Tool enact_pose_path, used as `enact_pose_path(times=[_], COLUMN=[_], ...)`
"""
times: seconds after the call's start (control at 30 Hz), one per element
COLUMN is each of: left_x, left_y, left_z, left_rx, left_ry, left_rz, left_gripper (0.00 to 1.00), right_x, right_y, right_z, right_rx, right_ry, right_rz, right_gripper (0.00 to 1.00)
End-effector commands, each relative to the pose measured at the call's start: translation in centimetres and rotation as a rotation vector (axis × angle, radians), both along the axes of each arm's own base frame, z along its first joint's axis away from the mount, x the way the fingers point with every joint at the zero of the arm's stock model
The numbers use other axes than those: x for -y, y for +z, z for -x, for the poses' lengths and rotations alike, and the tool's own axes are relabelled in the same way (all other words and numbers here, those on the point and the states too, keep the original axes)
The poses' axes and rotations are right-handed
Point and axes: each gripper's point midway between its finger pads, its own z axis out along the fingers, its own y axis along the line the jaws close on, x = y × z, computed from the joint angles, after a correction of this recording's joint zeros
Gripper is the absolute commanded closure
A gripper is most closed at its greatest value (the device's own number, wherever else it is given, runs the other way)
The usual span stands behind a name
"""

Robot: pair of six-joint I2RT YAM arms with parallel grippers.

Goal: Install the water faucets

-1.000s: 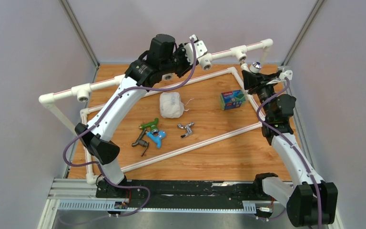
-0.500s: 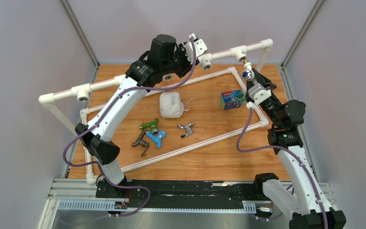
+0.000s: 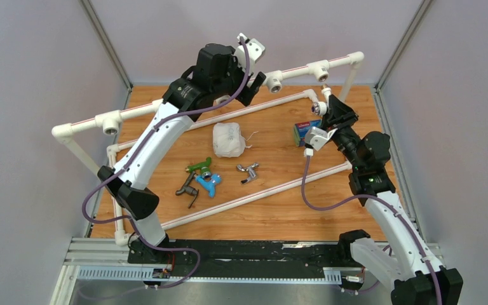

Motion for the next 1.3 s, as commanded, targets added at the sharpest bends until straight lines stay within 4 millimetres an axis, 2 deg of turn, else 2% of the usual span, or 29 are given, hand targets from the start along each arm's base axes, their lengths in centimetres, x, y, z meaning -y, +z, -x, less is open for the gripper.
enact_pose_path(times=[0.0, 0.17, 0.23, 0.47, 0.63, 0.93, 1.07, 1.27], left_x=[-1.7, -2.0, -1.8, -2.3, -1.5, -1.0, -0.8, -0.3], left_y=[4.9, 5.8, 5.6, 2.7, 2.1, -1.5, -2.0, -2.7], left_z=[1.4, 1.6, 1.6, 0.8, 1.0, 1.2, 0.9, 1.2], left_rx=[0.08, 0.148, 0.176, 0.178, 0.156, 0.072, 0.063, 0.043], left_ry=[0.03, -0.025, -0.073, -0.135, -0.181, -0.195, -0.191, -0.223], left_rz=[0.065, -0.006, -0.069, -0.274, -0.285, -0.339, -0.346, -0.337], left_gripper=[0.13, 0.13, 0.13, 0.17, 0.22, 0.24, 0.34, 0.6], right_x=[1.2, 1.6, 1.7, 1.1, 1.2, 1.1, 0.7, 0.5], right_y=[1.2, 0.9, 0.8, 1.5, 1.6, 2.7, 3.2, 3.0], right_z=[0.9, 1.0, 1.0, 0.6, 0.1, -0.7, -1.1, -1.8], right_rx=[0.102, 0.113, 0.114, 0.11, 0.114, 0.146, 0.16, 0.159], right_ry=[-0.081, -0.11, -0.114, -0.09, -0.108, -0.123, -0.108, -0.107], right_rz=[0.087, 0.115, 0.12, 0.145, 0.175, 0.209, 0.214, 0.23], right_gripper=[1.0, 1.0, 1.0, 1.0, 1.0, 1.0, 1.0, 1.0])
